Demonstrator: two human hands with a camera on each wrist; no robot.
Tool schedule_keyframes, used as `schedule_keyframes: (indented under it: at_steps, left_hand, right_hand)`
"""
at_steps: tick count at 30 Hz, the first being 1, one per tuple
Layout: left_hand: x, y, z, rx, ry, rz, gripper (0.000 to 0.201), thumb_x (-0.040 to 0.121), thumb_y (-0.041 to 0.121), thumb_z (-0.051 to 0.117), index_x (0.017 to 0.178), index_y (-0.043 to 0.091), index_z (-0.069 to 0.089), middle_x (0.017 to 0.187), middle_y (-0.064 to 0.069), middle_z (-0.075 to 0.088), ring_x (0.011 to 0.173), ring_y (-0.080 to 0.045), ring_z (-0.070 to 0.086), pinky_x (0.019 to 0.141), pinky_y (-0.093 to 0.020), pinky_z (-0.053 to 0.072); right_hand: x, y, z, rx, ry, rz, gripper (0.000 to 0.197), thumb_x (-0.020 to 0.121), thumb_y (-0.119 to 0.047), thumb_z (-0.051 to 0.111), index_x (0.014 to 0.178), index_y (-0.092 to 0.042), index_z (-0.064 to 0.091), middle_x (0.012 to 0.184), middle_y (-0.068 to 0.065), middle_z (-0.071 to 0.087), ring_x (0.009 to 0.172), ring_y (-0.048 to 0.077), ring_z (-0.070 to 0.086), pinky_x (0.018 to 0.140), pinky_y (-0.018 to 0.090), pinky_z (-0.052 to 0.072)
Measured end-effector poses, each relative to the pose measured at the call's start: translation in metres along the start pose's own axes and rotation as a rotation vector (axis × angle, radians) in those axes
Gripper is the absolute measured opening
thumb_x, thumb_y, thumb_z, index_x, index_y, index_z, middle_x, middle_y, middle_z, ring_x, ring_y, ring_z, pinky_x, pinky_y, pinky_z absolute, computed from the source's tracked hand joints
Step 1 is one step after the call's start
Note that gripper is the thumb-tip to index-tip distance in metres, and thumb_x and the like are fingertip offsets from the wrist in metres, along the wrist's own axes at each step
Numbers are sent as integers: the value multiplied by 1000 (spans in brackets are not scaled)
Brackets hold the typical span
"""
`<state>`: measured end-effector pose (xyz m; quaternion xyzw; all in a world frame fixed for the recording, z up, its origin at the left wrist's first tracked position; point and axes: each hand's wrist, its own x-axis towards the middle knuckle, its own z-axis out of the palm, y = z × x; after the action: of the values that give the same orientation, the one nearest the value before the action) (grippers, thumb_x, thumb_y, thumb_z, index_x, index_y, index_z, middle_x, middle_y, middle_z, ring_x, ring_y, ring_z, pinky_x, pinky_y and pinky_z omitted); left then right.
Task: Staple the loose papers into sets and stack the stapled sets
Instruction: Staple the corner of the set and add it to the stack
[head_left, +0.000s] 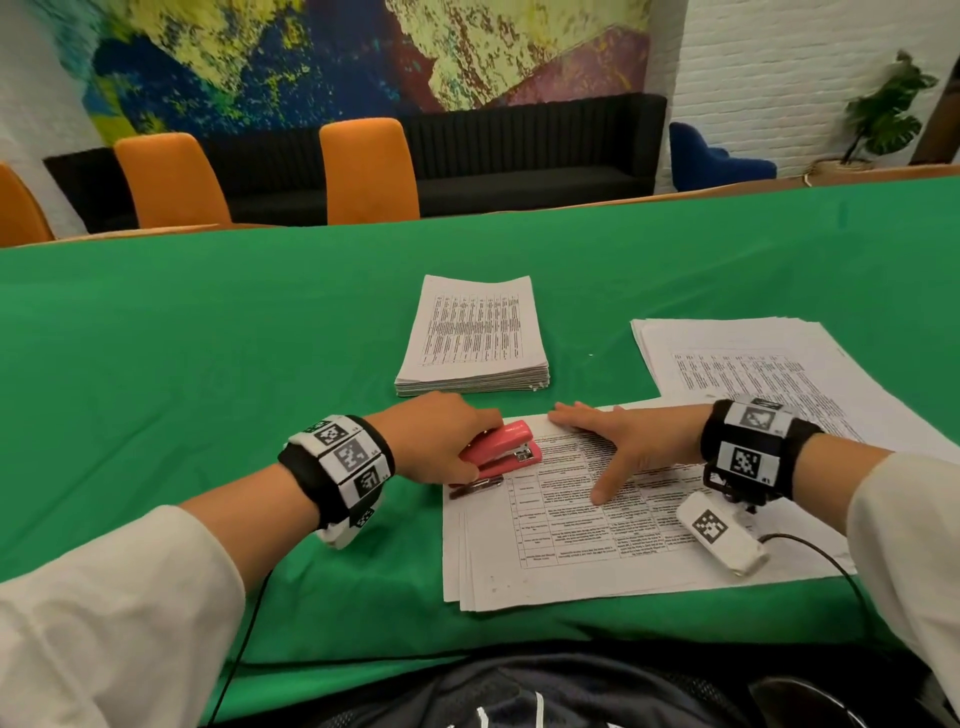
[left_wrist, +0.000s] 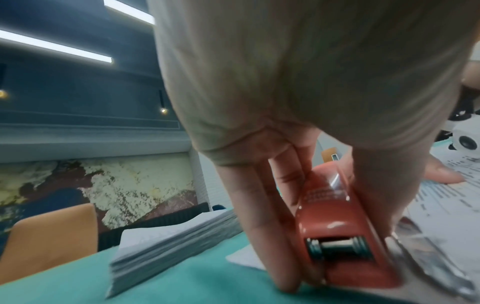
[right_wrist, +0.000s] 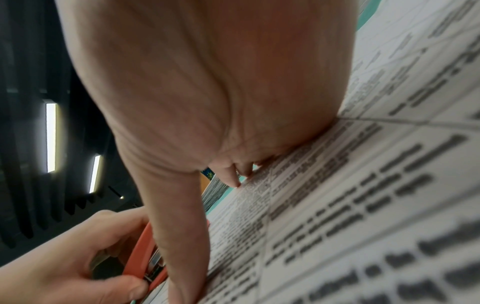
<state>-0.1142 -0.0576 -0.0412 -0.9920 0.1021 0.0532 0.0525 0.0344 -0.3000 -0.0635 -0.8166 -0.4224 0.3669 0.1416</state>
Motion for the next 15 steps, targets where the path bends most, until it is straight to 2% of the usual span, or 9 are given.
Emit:
schedule_keyframes:
  at_steps: [4, 8, 11, 13, 15]
  left_hand:
    - [-10, -5, 4, -38, -12, -38, 36, 92, 40, 65, 123, 25, 55, 90, 3, 65, 75, -19, 57, 63, -31, 40]
    - [-12, -10, 4, -104, 9, -107, 35, 88, 41, 68, 116, 25, 57, 80, 8, 58, 69, -14, 53, 58, -30, 36]
    - [-14, -15, -6, -202, 35, -159, 35, 85, 42, 73, 111, 25, 57, 88, 6, 62, 75, -17, 55, 60, -31, 40]
    - [-16, -17, -14, -249, 56, -181, 33, 84, 42, 75, 106, 28, 56, 95, 5, 65, 75, -13, 56, 60, -29, 41]
    - [-19, -19, -23, -273, 88, -206, 33, 83, 41, 77, 103, 31, 53, 93, 7, 64, 72, -8, 55, 56, -26, 39]
  right_hand:
    - [1, 1, 0, -2, -2, -6, 118, 81, -34, 88, 165, -43, 5, 172, -20, -6, 159, 11, 0, 129, 43, -3]
    - [3, 4, 0, -4, 8, -10, 120, 79, -37, 90, 164, -44, 6, 172, -20, -5, 158, 10, 3, 130, 44, 0]
    - [3, 4, 0, -11, 12, -11, 121, 77, -38, 91, 164, -43, 8, 171, -22, -3, 158, 6, 3, 131, 44, 2]
    - [2, 0, -2, -6, 4, -6, 120, 77, -35, 92, 165, -40, 10, 171, -22, 0, 156, 4, 8, 130, 39, 5]
    - [0, -8, -6, 18, -4, 6, 116, 78, -30, 92, 165, -35, 15, 170, -18, 15, 150, 7, 24, 125, 29, 16]
